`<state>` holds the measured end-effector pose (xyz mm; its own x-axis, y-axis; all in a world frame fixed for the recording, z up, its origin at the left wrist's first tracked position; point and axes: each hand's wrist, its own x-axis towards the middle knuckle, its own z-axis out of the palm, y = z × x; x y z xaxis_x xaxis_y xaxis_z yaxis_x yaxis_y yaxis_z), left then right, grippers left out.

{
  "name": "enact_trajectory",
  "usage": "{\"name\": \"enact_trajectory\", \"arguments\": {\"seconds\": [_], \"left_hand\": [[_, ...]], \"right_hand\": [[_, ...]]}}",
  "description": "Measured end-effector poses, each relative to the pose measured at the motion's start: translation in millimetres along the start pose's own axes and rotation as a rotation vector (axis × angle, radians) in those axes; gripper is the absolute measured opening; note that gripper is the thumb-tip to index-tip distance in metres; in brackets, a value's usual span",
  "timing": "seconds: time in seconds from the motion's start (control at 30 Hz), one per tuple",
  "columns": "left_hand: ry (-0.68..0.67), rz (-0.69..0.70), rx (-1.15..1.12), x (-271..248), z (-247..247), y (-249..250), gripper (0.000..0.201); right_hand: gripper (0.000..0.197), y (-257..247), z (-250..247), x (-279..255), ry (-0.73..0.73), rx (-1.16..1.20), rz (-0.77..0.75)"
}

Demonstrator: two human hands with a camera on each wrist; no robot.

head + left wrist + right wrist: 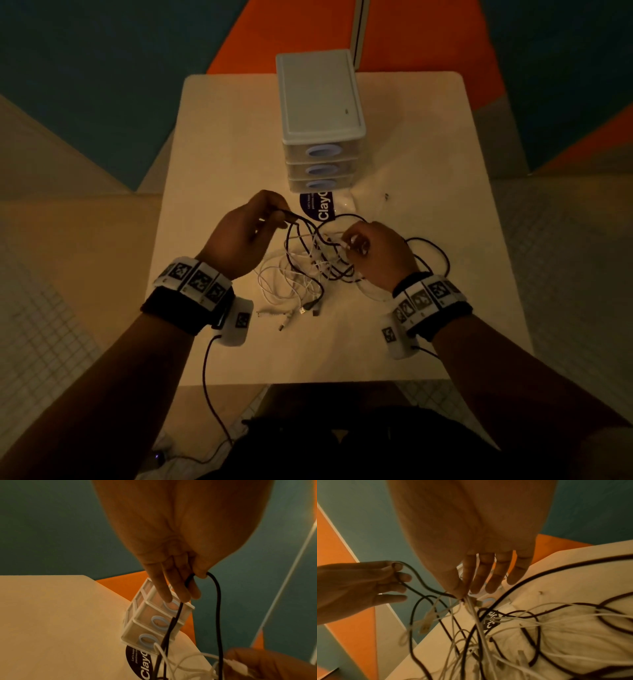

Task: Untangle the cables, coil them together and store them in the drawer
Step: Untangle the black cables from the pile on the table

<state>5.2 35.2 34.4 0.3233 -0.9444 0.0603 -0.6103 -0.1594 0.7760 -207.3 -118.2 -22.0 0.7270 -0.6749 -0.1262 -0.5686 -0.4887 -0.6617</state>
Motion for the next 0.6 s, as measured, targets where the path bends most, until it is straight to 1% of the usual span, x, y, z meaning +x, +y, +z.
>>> {"name": "enact_trajectory", "arguments": {"seconds": [0.13,0.17,0.2,0.23,0.3,0.33,0.37,0.4,0.47,0.5,0.53,0.57,0.6], "left_hand": [[0.068,-0.047,-0.088,-11,-5,5,0.016],[0.080,-0.052,-0.089,-13,-6,8,0.016],[0.090,-0.057,-0.093,-14,-7,11,0.016],[0.101,-0.064,-0.106,-15,-9,15,0.015],[0.103,-0.077,-0.123,-14,-10,25,0.011],[0.086,-0.078,-0.103,-12,-10,31,0.010],[0.057,-0.084,-0.054,-10,-9,38,0.013],[0.021,-0.088,-0.002,-7,-8,42,0.015],[-0.013,-0.107,0.047,-1,-8,47,0.013],[-0.006,-0.109,0.037,1,-10,47,0.015],[0.016,-0.104,0.018,3,-14,47,0.018],[0.047,-0.103,-0.013,4,-18,47,0.021],[0.086,-0.104,-0.073,5,-20,47,0.020]], "right_hand": [[0.023,8,-5,-2,-0.061,0.027,0.018],[0.027,8,-7,-2,-0.066,0.041,0.014],[0.036,8,-10,-4,-0.078,0.050,-0.003],[0.049,6,-14,-5,-0.116,0.067,-0.027],[0.081,-1,-20,-10,-0.258,0.127,-0.084],[0.088,-6,-21,-12,-0.323,0.144,-0.115],[0.084,-12,-20,-13,-0.356,0.149,-0.141],[0.072,-18,-17,-13,-0.346,0.128,-0.166],[0.039,-23,-10,-9,-0.242,0.053,-0.214],[0.029,-24,-9,-7,-0.206,0.028,-0.211],[0.028,-22,-9,-5,-0.200,0.018,-0.200],[0.035,-20,-9,-3,-0.220,0.032,-0.189],[0.047,-19,-10,-2,-0.261,0.056,-0.182]]}}
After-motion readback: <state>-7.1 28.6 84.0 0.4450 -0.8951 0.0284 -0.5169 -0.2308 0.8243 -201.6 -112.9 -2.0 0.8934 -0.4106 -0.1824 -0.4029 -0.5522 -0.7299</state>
